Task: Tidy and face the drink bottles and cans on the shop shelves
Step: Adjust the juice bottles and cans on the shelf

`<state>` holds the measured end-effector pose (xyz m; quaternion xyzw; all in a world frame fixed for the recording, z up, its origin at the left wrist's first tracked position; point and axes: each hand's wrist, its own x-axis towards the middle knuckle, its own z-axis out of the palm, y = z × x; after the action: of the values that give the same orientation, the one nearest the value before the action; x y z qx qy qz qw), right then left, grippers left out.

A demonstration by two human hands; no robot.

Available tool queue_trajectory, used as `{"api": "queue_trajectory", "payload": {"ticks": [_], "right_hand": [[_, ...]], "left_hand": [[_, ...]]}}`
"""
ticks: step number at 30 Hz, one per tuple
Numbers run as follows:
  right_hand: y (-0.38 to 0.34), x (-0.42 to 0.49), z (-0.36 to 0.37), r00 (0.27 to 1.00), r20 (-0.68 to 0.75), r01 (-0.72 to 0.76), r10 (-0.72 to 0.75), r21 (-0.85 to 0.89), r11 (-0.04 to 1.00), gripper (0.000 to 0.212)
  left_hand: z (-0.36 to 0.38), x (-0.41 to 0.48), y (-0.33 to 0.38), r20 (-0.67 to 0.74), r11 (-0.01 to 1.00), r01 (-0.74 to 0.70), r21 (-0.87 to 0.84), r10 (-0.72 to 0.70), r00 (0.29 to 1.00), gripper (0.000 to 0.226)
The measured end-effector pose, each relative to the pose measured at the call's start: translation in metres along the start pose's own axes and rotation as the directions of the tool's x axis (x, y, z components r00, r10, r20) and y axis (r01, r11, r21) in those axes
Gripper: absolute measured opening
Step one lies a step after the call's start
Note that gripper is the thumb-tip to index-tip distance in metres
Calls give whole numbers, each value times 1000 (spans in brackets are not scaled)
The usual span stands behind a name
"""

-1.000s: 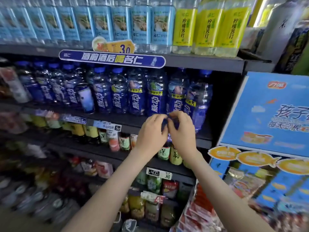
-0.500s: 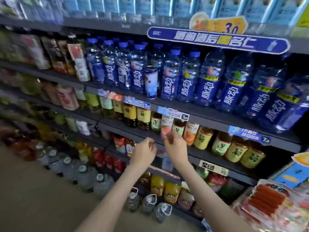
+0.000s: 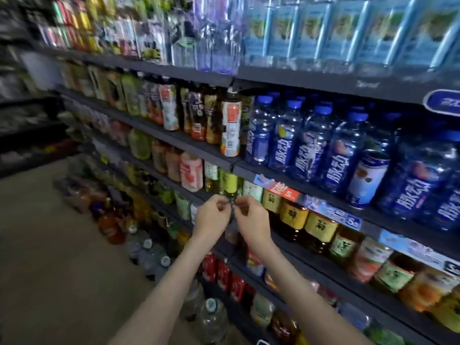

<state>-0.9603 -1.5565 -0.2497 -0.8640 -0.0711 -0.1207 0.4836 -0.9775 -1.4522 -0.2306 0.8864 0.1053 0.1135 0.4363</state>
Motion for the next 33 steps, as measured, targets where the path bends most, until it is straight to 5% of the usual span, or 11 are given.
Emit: {"api": "queue_trajectory", "payload": {"ticks": [18, 33], "right_hand": [[-228, 251, 356, 930, 192, 275, -313, 200, 940, 6], [-401, 439, 672, 954, 111, 248, -280, 237, 939, 7]], "left_hand": [[-294, 316, -173, -266, 996, 33, -86, -55, 962, 19], [-533, 608, -352, -195, 996, -41, -83, 24, 980, 17]]}}
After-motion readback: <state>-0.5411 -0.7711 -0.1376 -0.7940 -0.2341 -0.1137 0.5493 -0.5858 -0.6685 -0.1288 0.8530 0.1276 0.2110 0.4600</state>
